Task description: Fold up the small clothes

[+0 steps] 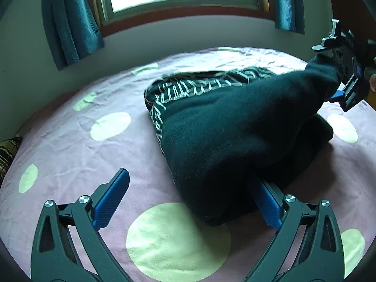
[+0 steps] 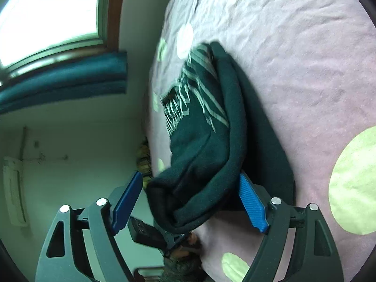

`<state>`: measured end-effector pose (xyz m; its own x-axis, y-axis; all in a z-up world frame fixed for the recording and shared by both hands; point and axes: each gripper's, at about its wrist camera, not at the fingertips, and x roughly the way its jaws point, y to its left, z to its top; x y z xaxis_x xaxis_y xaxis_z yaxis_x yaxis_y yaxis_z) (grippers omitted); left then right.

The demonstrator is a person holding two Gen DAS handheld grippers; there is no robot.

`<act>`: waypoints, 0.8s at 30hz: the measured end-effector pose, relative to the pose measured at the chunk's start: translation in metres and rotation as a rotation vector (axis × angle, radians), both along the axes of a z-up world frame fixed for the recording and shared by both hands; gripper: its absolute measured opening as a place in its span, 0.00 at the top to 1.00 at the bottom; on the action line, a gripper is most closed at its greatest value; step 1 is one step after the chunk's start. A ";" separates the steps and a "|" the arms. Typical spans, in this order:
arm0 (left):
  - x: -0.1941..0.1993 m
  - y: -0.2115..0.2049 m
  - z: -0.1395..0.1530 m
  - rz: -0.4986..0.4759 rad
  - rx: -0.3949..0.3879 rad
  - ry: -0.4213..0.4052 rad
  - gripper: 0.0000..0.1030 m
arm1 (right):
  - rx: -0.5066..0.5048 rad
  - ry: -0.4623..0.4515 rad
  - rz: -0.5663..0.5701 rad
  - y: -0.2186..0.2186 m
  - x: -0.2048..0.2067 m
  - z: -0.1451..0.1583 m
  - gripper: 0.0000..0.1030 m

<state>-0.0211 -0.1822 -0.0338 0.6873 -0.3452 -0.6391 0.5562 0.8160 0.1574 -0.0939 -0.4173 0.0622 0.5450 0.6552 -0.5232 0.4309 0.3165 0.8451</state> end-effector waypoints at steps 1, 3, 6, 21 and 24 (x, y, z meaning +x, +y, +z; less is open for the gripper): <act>0.002 0.000 -0.003 0.002 0.000 0.008 0.04 | -0.009 0.020 0.026 0.006 0.004 -0.003 0.23; 0.005 -0.001 -0.007 0.008 -0.006 0.030 0.04 | -0.067 0.052 0.064 0.017 0.010 -0.006 0.26; 0.002 0.004 -0.001 0.003 -0.032 0.020 0.04 | -0.256 -0.068 0.127 0.030 0.015 0.022 0.65; -0.010 0.035 0.009 -0.187 -0.228 0.168 0.04 | -0.399 -0.257 0.146 0.004 -0.027 -0.041 0.75; -0.009 0.047 0.031 -0.196 -0.368 0.215 0.04 | -0.383 -0.264 0.142 0.002 -0.031 -0.041 0.74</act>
